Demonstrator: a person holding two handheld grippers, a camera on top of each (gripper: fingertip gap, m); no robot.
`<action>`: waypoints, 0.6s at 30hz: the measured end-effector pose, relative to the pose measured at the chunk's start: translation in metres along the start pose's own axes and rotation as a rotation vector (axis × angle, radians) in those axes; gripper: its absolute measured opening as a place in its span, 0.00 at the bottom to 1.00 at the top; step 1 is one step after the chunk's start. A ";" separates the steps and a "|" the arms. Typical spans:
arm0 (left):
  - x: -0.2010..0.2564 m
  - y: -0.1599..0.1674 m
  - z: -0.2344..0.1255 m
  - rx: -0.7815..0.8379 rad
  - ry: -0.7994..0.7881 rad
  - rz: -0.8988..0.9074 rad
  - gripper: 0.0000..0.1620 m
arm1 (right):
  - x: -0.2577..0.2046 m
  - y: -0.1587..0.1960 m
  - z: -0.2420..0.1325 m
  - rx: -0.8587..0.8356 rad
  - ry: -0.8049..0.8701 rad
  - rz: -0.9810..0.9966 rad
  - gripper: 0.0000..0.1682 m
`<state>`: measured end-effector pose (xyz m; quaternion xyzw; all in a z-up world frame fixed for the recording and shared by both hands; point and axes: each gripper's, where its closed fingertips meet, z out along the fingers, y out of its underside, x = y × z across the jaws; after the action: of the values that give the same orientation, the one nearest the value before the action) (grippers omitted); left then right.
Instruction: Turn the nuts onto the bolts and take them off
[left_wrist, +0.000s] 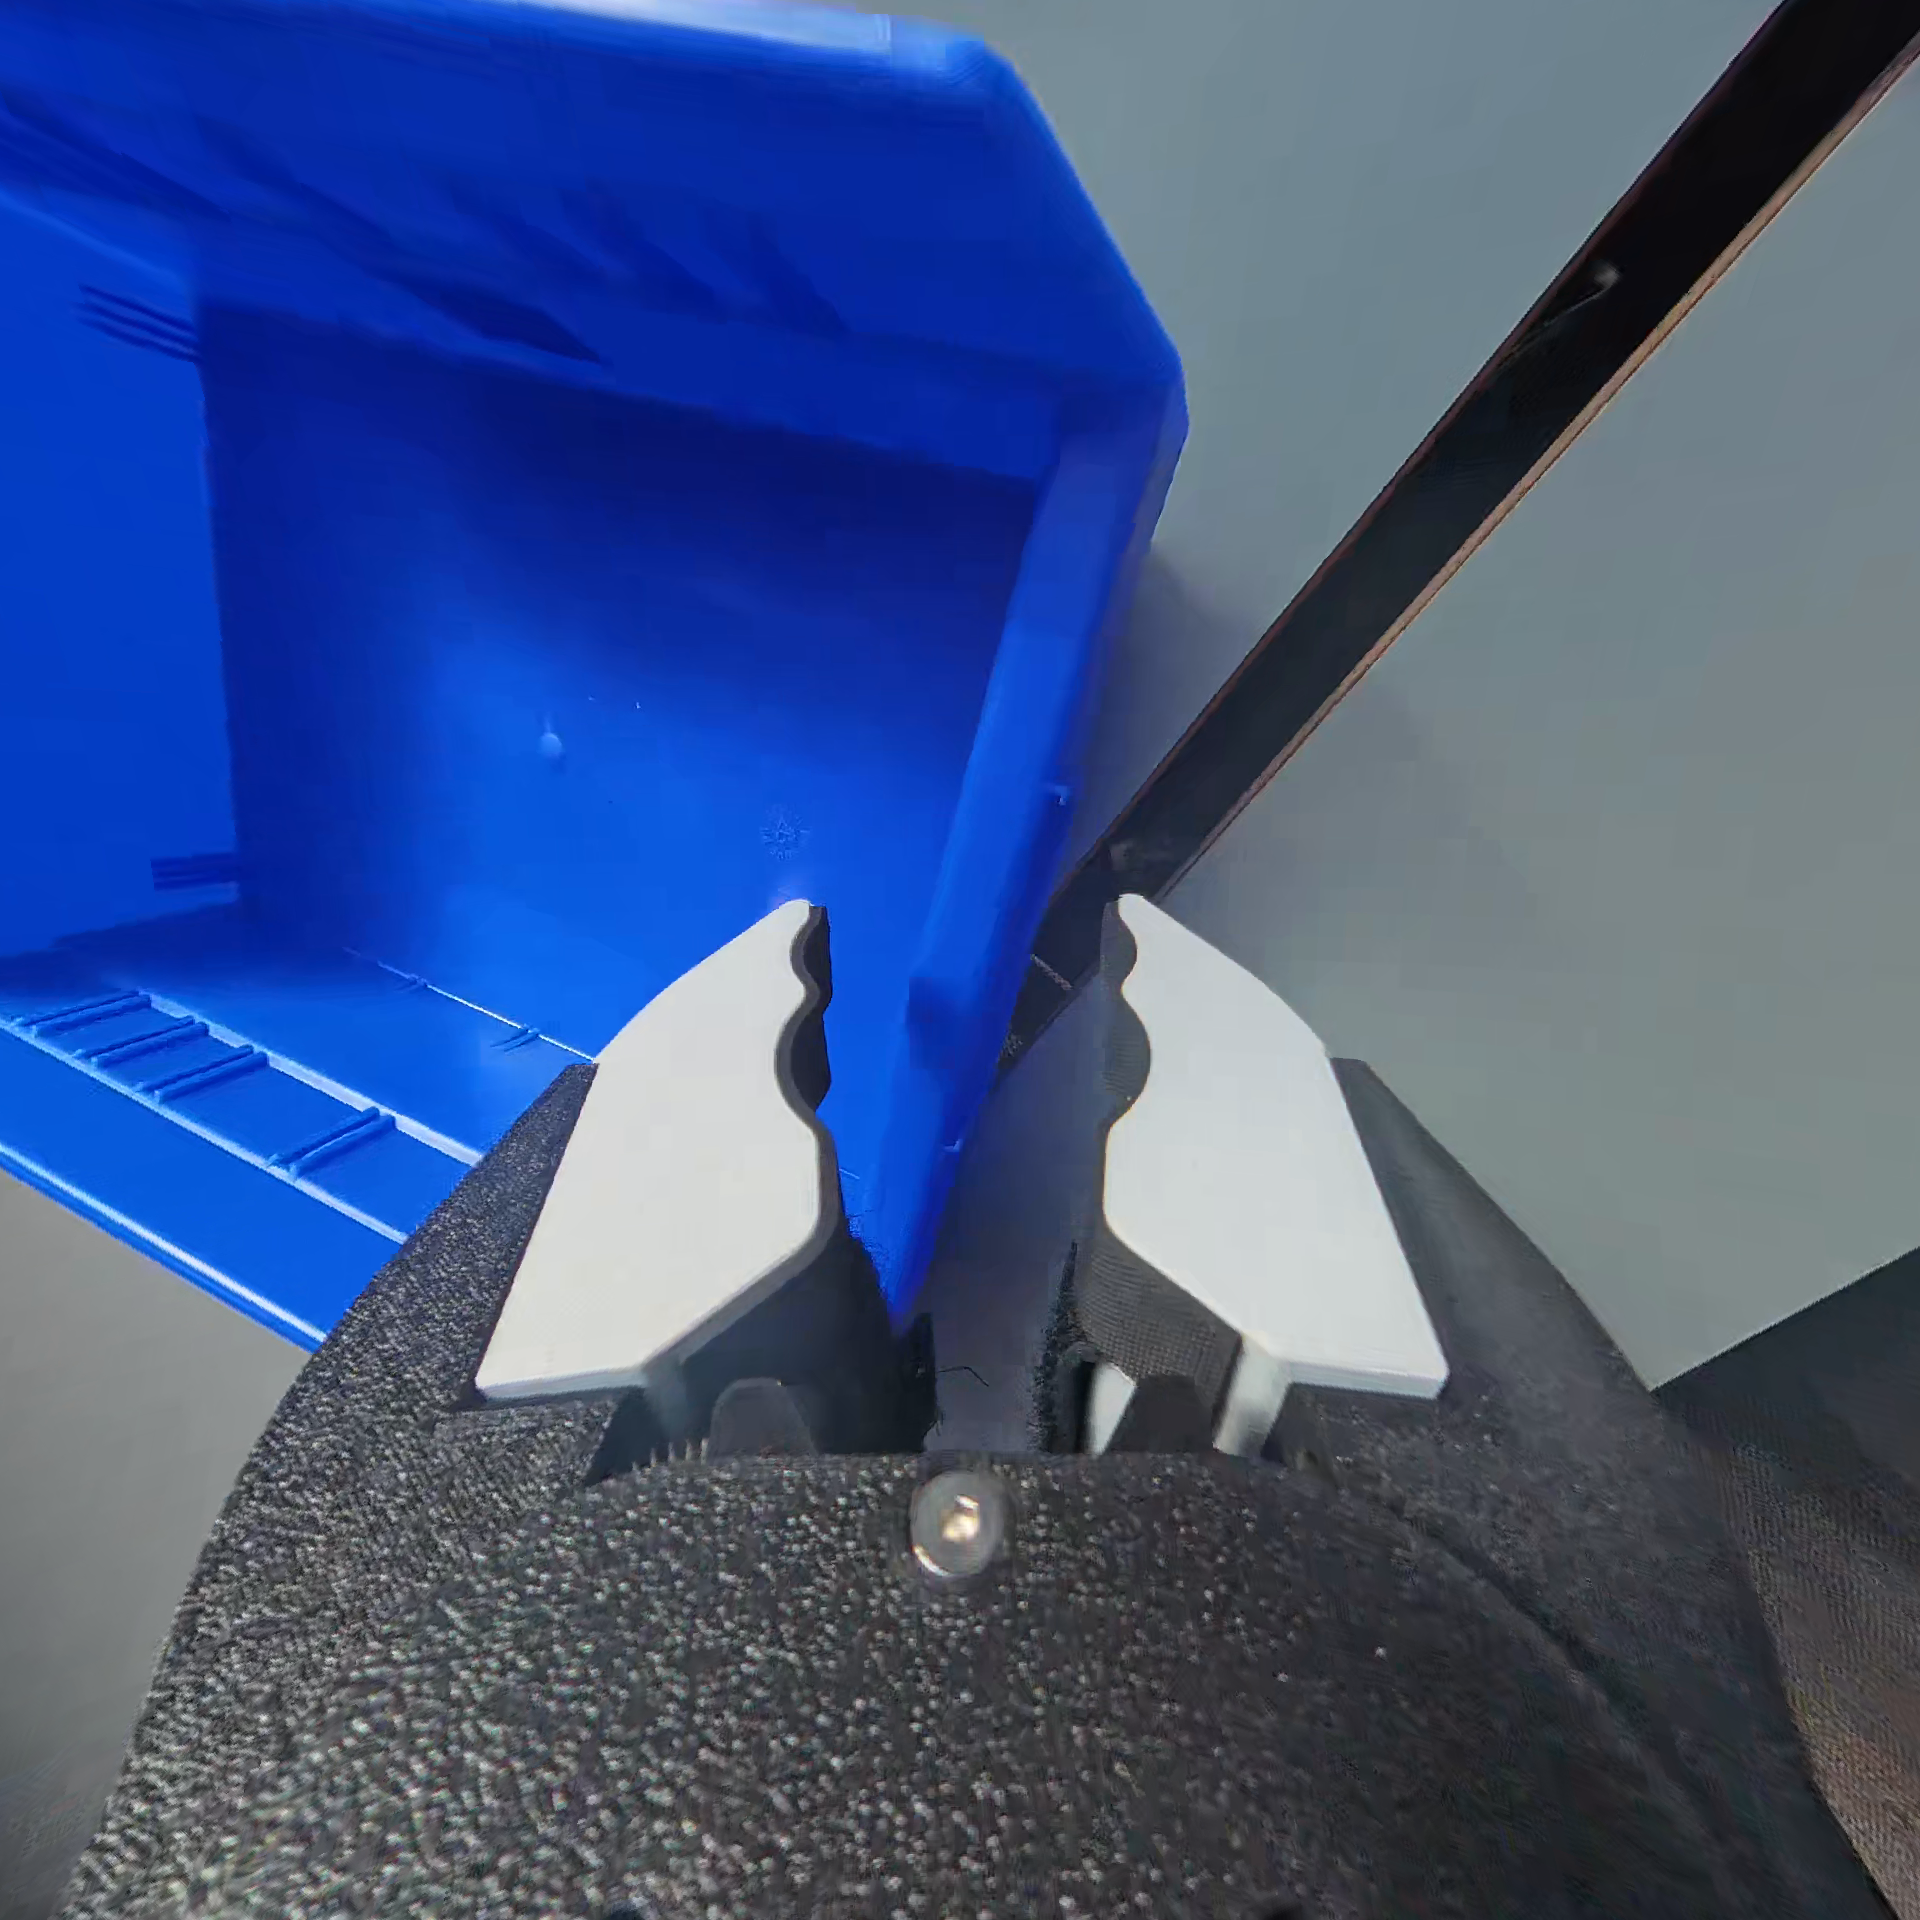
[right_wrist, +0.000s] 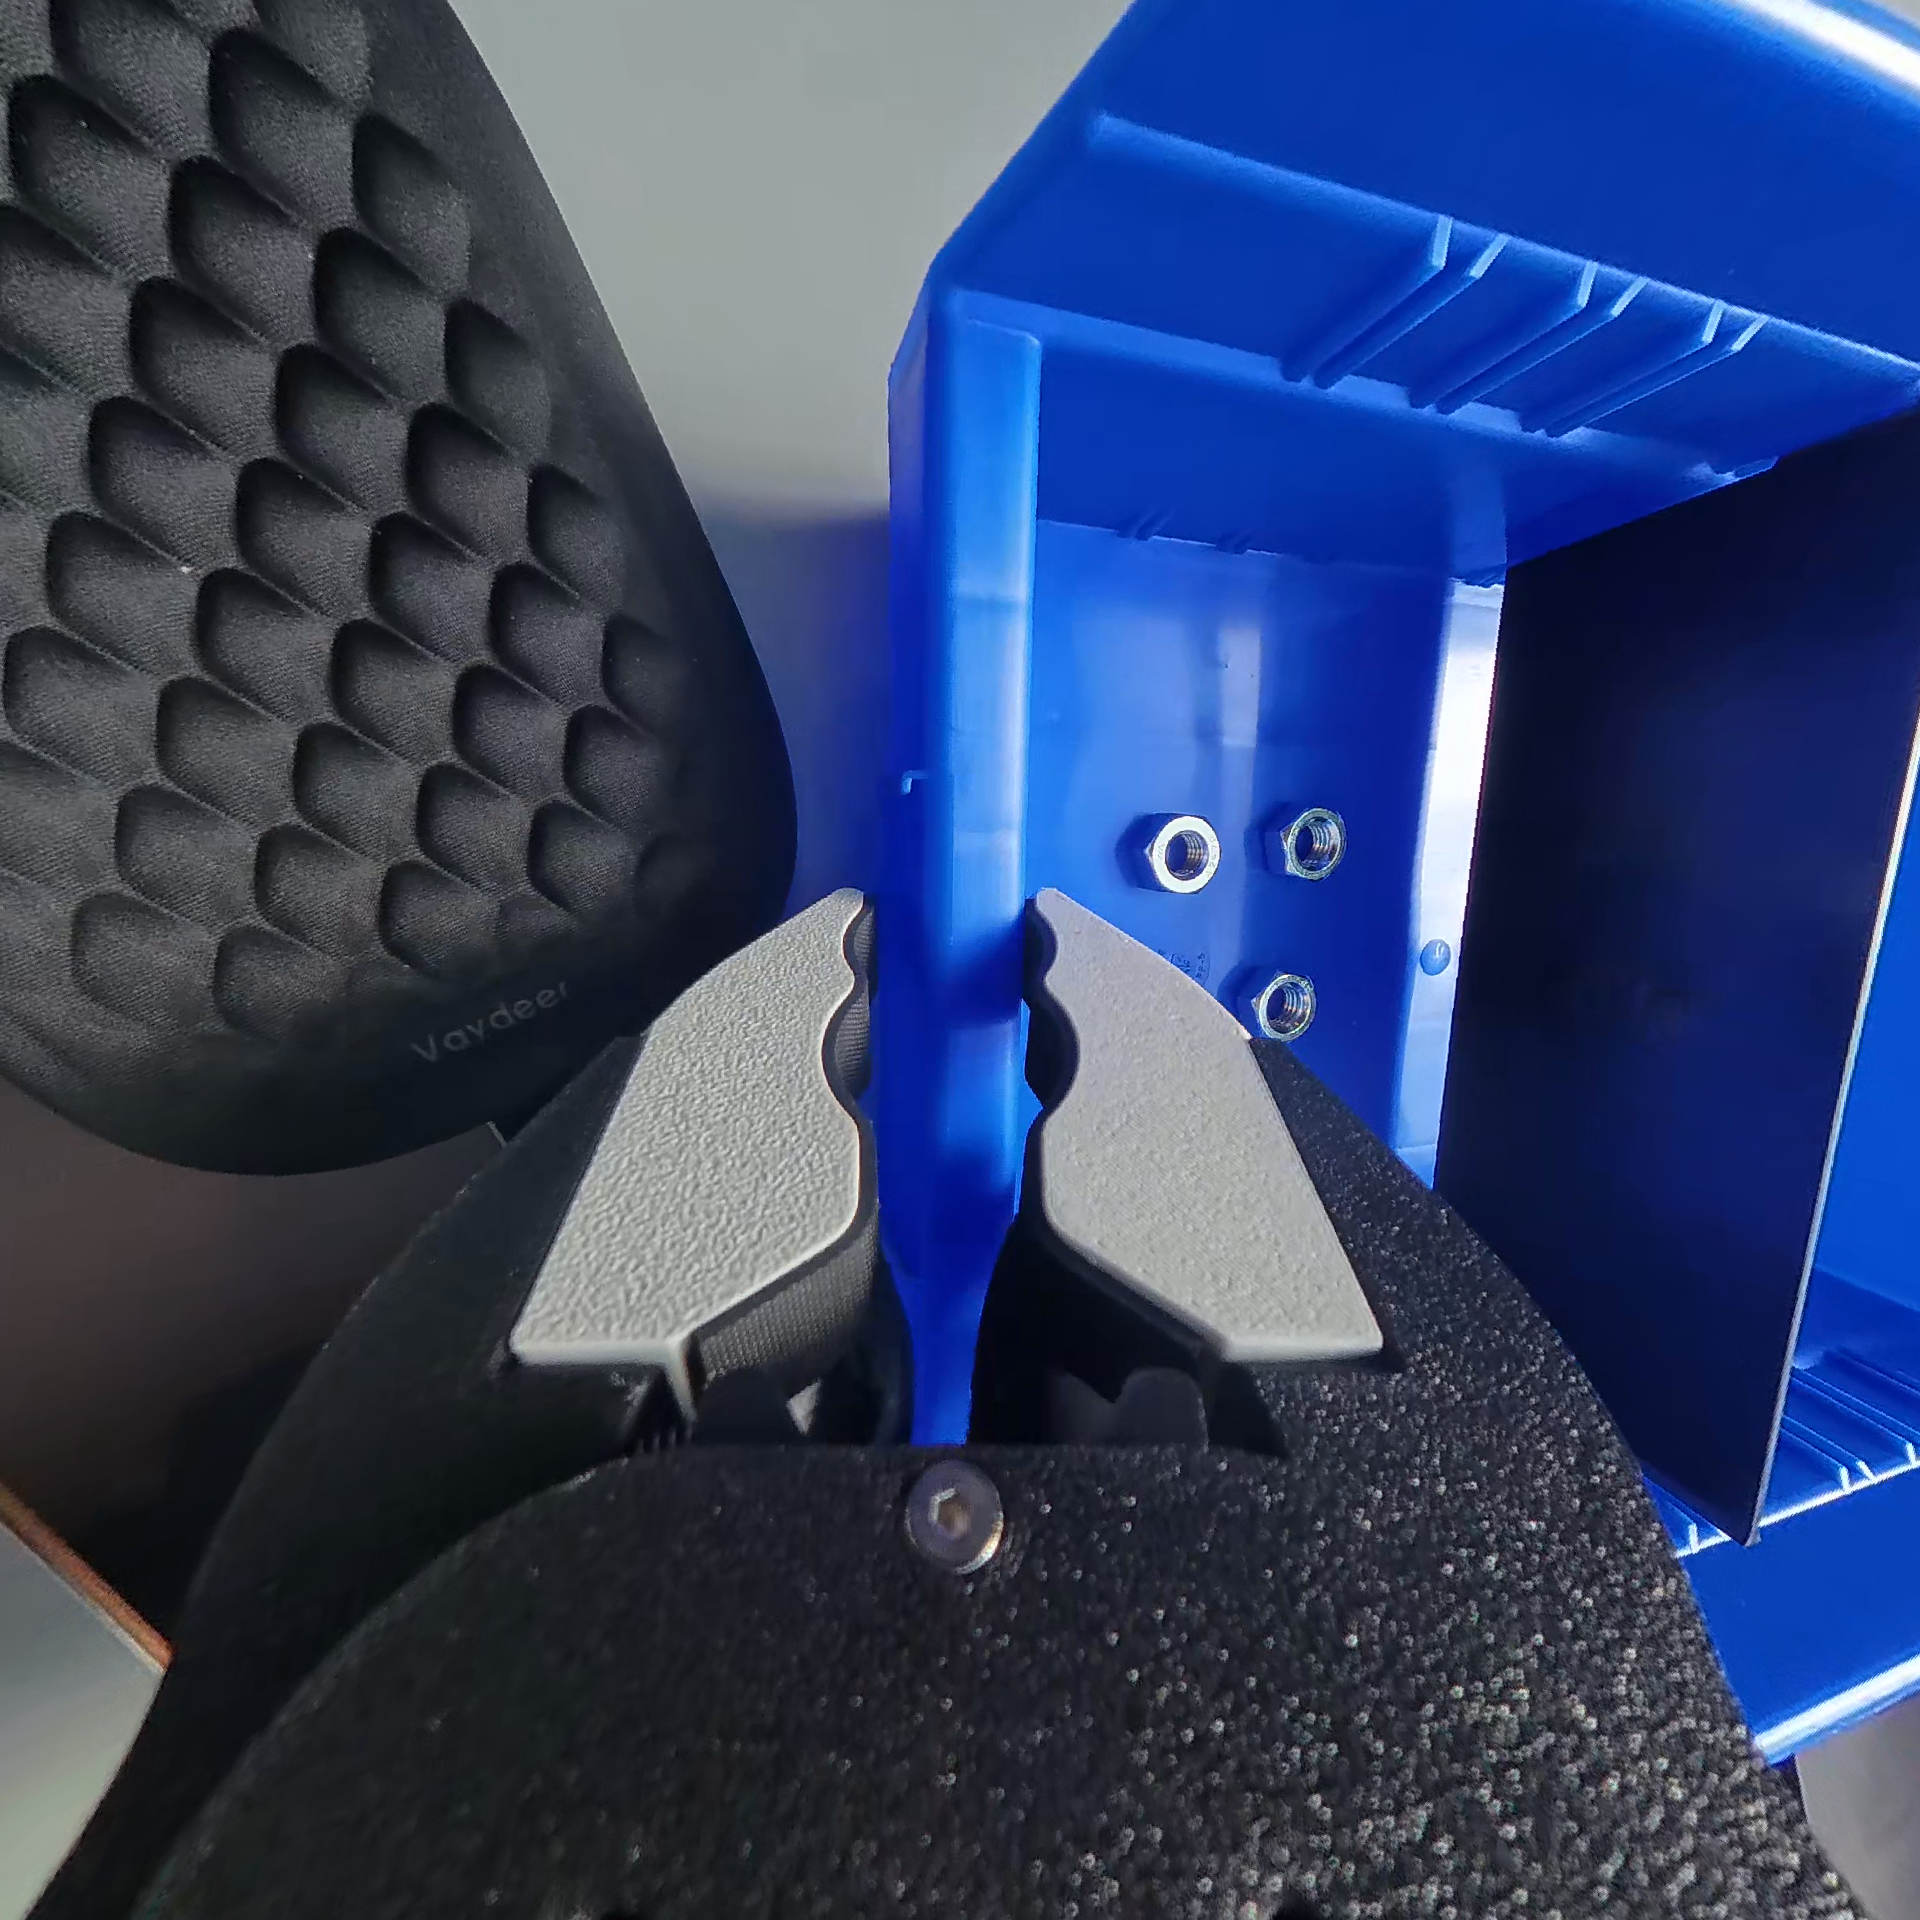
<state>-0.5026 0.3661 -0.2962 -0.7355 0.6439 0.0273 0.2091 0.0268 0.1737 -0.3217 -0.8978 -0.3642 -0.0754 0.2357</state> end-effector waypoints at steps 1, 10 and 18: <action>0.002 0.000 0.003 -0.005 0.022 0.008 0.30 | 0.000 0.000 0.000 -0.001 0.000 -0.002 0.15; 0.006 0.012 0.021 -0.087 0.106 0.119 0.15 | 0.000 -0.001 0.000 -0.001 -0.009 -0.044 0.15; 0.007 -0.009 0.025 0.015 0.153 0.208 0.13 | 0.001 -0.004 0.002 0.004 -0.017 -0.079 0.15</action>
<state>-0.4870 0.3688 -0.3191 -0.6632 0.7308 -0.0121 0.1611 0.0252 0.1778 -0.3216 -0.8830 -0.4013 -0.0765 0.2310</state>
